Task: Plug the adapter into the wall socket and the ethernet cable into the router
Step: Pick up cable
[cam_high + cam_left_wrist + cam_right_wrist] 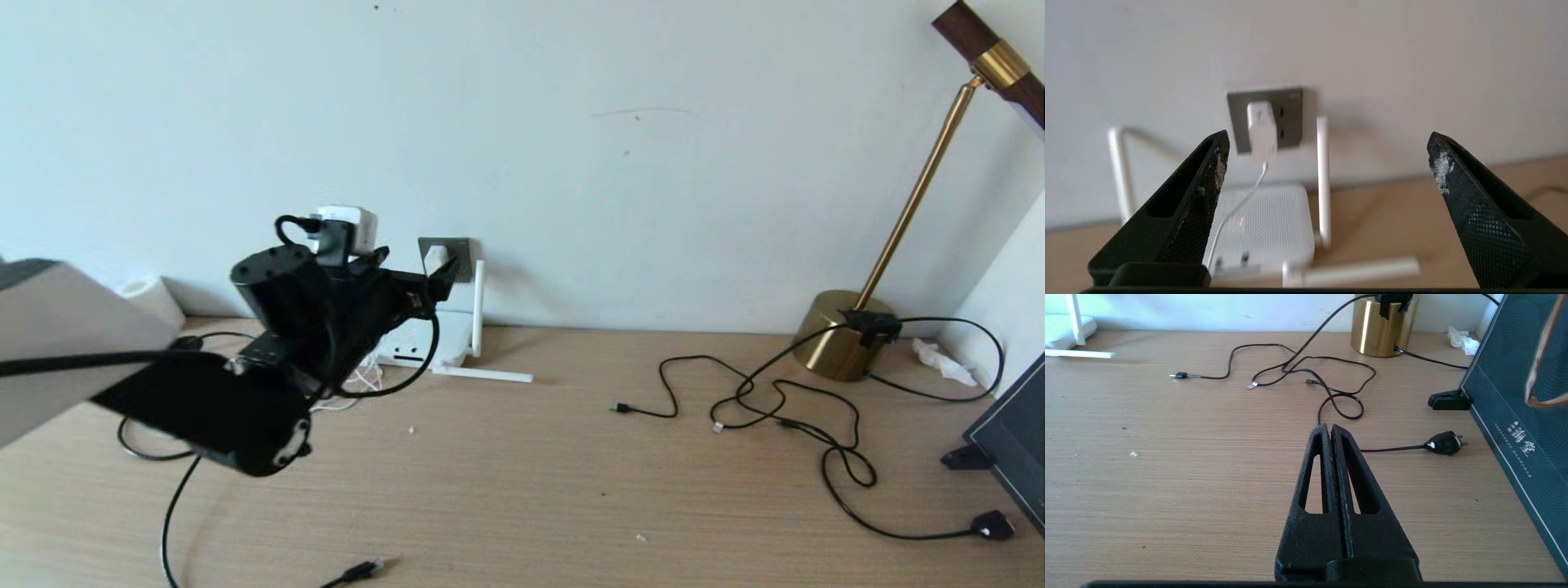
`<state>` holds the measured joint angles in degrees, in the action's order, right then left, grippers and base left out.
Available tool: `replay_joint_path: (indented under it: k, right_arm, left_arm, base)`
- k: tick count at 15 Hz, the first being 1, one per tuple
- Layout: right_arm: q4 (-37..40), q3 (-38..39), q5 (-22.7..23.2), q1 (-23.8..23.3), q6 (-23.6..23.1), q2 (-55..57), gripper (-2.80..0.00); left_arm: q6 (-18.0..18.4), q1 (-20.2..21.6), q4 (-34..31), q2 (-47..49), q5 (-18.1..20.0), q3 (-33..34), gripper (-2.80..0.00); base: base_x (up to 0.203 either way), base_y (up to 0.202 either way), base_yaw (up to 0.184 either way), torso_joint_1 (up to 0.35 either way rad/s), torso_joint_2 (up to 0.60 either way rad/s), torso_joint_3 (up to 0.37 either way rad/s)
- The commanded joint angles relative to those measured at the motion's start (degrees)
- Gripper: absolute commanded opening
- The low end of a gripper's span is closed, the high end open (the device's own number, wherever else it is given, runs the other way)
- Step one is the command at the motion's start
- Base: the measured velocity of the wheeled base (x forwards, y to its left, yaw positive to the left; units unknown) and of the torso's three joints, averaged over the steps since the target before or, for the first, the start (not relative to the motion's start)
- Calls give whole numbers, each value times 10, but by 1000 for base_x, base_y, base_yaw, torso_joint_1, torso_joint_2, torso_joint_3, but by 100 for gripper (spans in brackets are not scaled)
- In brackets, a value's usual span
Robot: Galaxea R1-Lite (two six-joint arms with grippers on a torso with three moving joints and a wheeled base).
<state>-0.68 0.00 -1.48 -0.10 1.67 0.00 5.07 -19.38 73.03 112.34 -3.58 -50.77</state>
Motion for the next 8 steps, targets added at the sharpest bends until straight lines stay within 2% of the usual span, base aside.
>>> replay_joint_path:
  k: [1, 3, 5, 6, 7, 8]
  right_arm:
    - [0, 0, 0, 0, 0, 0, -280]
    - [0, 0, 0, 0, 0, 0, -280]
    - [0, 0, 0, 0, 0, 0, -280]
    - [0, 0, 0, 0, 0, 0, -280]
    - [0, 0, 0, 0, 0, 0, -280]
    - [0, 0, 0, 0, 0, 0, -280]
  left_arm:
    - [0, -9, -81, -196, 3, 112, 0]
    - [4, -10, -233, -317, 14, 166, 0]
    - [24, -11, -481, -432, 38, 191, 0]
    - [49, -11, -616, -477, 55, 197, 0]
    - [89, -13, -729, -510, 70, 201, 0]
    - [154, -14, -810, -530, 81, 208, 0]
  base:
    - [0, 0, 0, 0, 0, 0]
    - [0, 0, 0, 0, 0, 0]
    - [0, 0, 0, 0, 0, 0]
    - [0, 0, 0, 0, 0, 0]
    - [0, 0, 0, 0, 0, 0]
    - [0, 0, 0, 0, 0, 0]
